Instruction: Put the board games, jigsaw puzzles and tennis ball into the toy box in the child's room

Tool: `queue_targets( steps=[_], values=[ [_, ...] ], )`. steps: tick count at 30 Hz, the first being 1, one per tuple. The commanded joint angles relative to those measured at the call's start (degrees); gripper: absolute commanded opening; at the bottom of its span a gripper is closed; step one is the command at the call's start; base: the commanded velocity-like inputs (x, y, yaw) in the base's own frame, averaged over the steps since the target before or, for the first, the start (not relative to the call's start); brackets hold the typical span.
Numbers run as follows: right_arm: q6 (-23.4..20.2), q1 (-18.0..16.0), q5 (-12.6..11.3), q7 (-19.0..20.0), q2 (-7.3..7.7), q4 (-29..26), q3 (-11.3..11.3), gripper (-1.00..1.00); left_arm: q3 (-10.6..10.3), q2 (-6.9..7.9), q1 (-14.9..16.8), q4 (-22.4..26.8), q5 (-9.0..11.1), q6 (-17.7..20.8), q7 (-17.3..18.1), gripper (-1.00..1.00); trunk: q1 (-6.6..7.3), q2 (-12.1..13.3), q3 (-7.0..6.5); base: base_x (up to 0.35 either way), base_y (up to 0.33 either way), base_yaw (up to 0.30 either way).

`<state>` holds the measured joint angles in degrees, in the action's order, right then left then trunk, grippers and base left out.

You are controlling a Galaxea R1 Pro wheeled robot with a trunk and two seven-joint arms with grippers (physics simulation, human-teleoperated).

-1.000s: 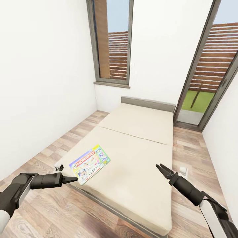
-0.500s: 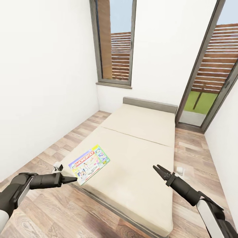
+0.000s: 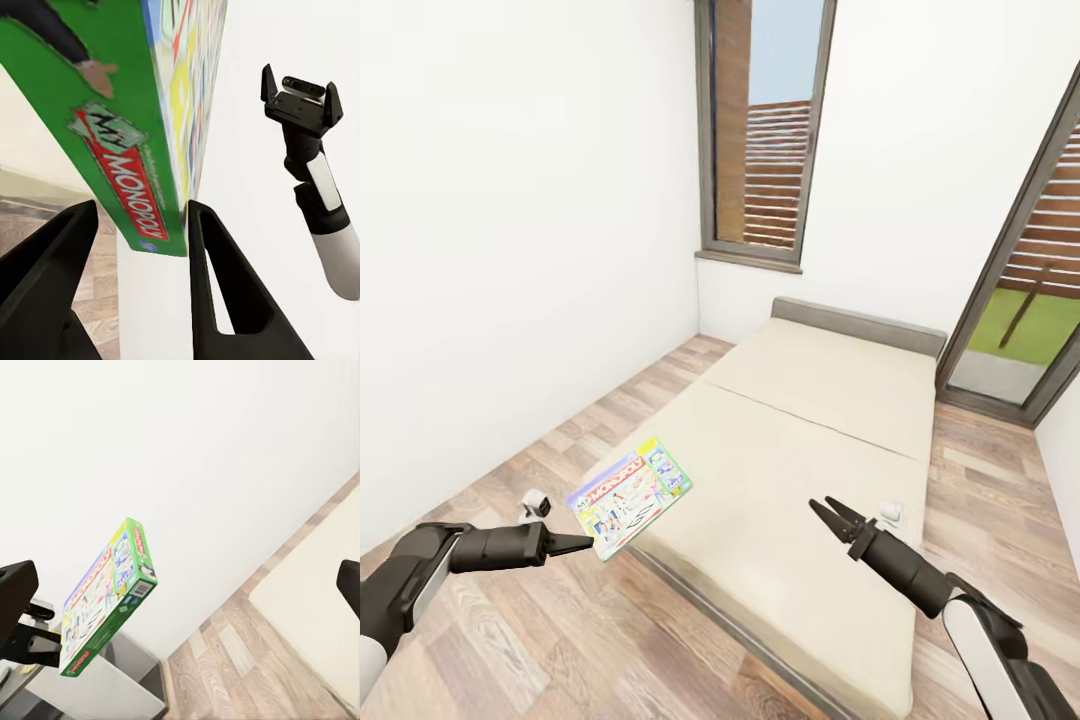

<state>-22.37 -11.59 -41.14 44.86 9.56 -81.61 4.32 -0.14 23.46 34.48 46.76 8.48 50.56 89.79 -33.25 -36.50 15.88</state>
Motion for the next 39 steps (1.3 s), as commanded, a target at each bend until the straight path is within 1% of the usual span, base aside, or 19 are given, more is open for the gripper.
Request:
queue_targets(
  steps=[1,4,10,18,34,39],
  values=[
    [-0.53,-0.03,-0.50,-0.33,0.01,-0.06,-0.04,1.00,-0.03,0.00,0.06,-0.01,0.04,0.60,0.21,-1.00,0.22,0.34,-0.13,-0.049,0.000,0.280],
    [-0.55,-0.06,-0.51,-0.97,-0.03,-0.10,-0.16,1.00,0.05,0.06,0.06,-0.01,0.04,0.60,0.21,-1.00,0.88,1.55,-0.74,-0.022,0.000,0.280],
    [-0.70,-0.09,-0.52,-1.97,-0.07,-0.12,-0.22,1.00,0.87,0.09,0.06,-0.01,0.05,0.56,0.21,-1.00,2.19,3.95,-1.98,-0.005,0.000,0.280],
    [-0.88,-0.10,-0.56,-2.85,-0.07,-0.13,-0.23,1.00,1.00,0.09,0.06,-0.02,0.03,0.59,0.21,-1.00,3.95,7.16,-3.62,0.000,0.000,0.280],
    [-1.07,-0.10,-0.77,-3.08,-0.05,0.02,-0.22,1.00,1.23,0.18,0.06,-0.01,0.04,0.62,0.21,-1.00,7.47,13.58,-6.87,0.000,0.000,0.280],
    [-1.09,-0.10,-0.78,-3.19,-0.07,0.12,-0.27,1.00,1.36,0.21,0.06,-0.01,0.03,0.60,0.21,-1.00,7.47,13.58,-6.96,0.000,0.000,0.282]
  ],
)
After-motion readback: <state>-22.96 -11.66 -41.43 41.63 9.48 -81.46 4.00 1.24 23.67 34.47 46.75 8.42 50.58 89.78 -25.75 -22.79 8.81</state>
